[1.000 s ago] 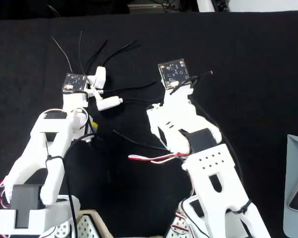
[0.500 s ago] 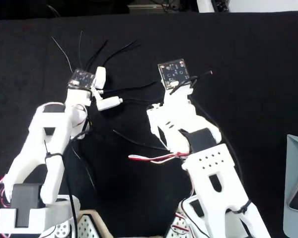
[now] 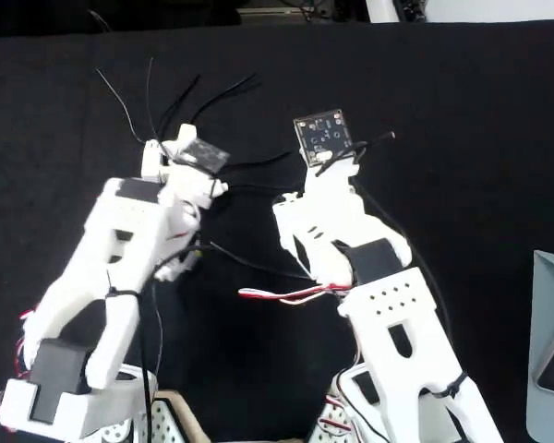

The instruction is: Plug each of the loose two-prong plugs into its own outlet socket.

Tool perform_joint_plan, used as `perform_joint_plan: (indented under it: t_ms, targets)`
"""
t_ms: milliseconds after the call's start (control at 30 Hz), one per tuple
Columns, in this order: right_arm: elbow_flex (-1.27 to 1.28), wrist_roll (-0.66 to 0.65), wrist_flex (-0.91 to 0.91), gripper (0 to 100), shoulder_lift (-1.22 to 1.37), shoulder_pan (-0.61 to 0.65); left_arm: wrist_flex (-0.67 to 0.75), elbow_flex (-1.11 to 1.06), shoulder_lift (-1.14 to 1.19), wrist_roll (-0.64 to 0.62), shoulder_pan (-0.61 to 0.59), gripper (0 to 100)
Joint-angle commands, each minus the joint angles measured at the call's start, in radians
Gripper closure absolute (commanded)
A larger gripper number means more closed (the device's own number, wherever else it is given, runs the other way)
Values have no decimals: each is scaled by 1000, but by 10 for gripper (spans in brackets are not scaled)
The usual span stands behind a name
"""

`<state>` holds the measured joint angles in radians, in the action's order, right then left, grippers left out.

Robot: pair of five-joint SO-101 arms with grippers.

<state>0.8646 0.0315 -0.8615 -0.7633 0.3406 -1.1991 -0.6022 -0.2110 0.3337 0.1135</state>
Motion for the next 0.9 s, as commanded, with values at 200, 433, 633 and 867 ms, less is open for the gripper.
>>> perform_joint_plan:
  t_ms: [200,433,633,867]
  targets:
    - [-8,8,18,986,-13,-46,98,-91,-5,-149,44,689]
    - [-8,8,18,986,-13,-46,72,18,-3,-78,-139,702]
    - [-8,8,18,986,-13,-44,28,102,-5,-38,-254,702]
    - [-8,8,18,986,-13,-44,-133,197,-5,-38,-229,704]
